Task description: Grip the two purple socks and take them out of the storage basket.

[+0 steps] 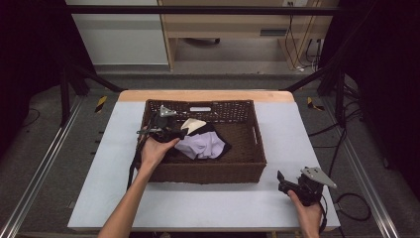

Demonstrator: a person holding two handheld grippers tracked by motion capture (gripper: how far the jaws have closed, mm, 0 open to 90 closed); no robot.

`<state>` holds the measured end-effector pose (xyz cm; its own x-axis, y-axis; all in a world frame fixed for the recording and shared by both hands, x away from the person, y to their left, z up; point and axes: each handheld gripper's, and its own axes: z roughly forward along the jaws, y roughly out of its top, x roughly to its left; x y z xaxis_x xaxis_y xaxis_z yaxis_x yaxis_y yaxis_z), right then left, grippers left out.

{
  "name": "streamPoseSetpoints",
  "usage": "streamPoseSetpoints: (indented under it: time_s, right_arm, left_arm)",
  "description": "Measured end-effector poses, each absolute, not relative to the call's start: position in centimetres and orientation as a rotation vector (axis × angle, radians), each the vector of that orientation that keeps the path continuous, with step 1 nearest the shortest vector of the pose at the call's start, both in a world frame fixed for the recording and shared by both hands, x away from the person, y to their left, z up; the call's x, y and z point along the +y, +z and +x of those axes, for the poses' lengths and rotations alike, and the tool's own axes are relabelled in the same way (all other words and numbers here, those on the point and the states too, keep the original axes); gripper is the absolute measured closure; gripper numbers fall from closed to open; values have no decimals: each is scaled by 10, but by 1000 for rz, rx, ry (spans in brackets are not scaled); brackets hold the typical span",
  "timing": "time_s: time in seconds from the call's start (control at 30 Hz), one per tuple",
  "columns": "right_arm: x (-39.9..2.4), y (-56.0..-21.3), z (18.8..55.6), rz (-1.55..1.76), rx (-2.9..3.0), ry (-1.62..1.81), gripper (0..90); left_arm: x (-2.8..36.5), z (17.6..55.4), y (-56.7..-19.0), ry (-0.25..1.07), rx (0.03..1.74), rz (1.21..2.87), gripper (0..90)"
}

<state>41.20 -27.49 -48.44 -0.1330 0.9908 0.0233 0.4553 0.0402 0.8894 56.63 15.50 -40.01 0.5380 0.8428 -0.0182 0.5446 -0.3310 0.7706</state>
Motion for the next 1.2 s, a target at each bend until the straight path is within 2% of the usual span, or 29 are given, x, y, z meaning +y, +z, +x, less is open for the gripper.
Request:
streamPoseSetpoints:
  time_s: [0.1,0.17,0.23,0.43,0.63,0.73,1.03,1.2]
  right_arm:
    - [-275,-485,413,1486,1667,1041,40]
    - [-275,-485,413,1479,1666,1041,40]
    - [-275,-484,412,1478,1663,1039,40]
    - [-275,-484,412,1479,1665,1042,40]
    - [-275,-485,412,1476,1670,1045,40]
    - [-275,-485,413,1484,1668,1046,40]
    - [-275,-485,413,1478,1669,1042,40]
    - [-275,-485,413,1478,1672,1041,40]
  left_arm:
    - [155,565,-406,521,1133,2058,423]
    - [155,565,-408,537,1157,2081,464]
    - [154,566,-411,501,1171,2090,454]
    - [148,565,-417,533,1148,2171,433]
    - [144,565,-421,477,1138,2198,388]
    - [141,564,-423,503,1122,2217,391]
    - [135,563,-428,447,1083,2243,344]
    - [131,565,-434,427,1070,2314,326]
